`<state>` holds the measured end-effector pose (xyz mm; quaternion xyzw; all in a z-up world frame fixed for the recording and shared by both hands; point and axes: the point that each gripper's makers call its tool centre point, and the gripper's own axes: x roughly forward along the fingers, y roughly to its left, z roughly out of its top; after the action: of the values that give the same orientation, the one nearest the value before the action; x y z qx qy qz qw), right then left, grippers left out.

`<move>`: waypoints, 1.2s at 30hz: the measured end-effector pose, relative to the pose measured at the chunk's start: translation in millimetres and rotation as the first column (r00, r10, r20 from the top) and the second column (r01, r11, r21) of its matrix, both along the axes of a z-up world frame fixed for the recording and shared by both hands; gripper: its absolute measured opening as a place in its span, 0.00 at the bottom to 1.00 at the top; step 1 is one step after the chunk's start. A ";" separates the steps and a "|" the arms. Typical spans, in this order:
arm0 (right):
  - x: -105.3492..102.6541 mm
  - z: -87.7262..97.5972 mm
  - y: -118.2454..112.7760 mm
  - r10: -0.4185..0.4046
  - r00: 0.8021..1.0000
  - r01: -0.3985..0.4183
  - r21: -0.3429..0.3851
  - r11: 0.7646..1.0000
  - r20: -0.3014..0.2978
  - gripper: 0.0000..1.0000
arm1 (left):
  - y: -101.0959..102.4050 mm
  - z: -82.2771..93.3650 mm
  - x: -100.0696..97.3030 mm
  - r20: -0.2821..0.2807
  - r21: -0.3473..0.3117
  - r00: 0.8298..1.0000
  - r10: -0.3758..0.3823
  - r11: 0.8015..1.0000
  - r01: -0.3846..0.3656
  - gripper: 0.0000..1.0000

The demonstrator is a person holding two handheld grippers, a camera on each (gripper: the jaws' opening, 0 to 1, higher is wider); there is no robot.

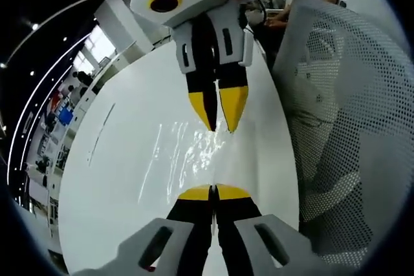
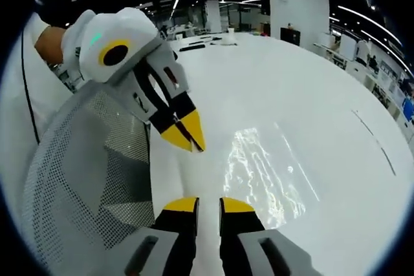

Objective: Open the resealable bag by pulling the two sides of the seal apart until the entire bag opening is separated and visibly accessible.

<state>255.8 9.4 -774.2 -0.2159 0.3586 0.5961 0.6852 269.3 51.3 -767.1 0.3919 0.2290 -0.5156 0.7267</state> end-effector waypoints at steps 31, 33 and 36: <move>0.2 -1.4 20.1 -0.083 0.995 0.083 0.012 0.996 -0.050 0.00 | -0.2 8.7 5.8 0.022 -0.078 1.000 -0.015 0.997 0.016 0.03; 1.9 -1.7 18.9 -0.097 0.994 0.097 0.003 0.995 -0.056 0.00 | -1.4 11.0 7.2 0.018 -0.099 1.000 -0.002 0.995 0.004 0.07; 0.9 -1.9 17.7 -0.097 0.993 0.097 -0.004 0.995 -0.061 0.00 | -1.5 10.2 5.7 0.024 -0.095 1.000 -0.013 0.995 0.016 0.12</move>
<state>256.8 27.1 -776.2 -0.1802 0.3898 0.5685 0.7018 275.0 49.8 -756.8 0.3646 0.1928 -0.5265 0.7434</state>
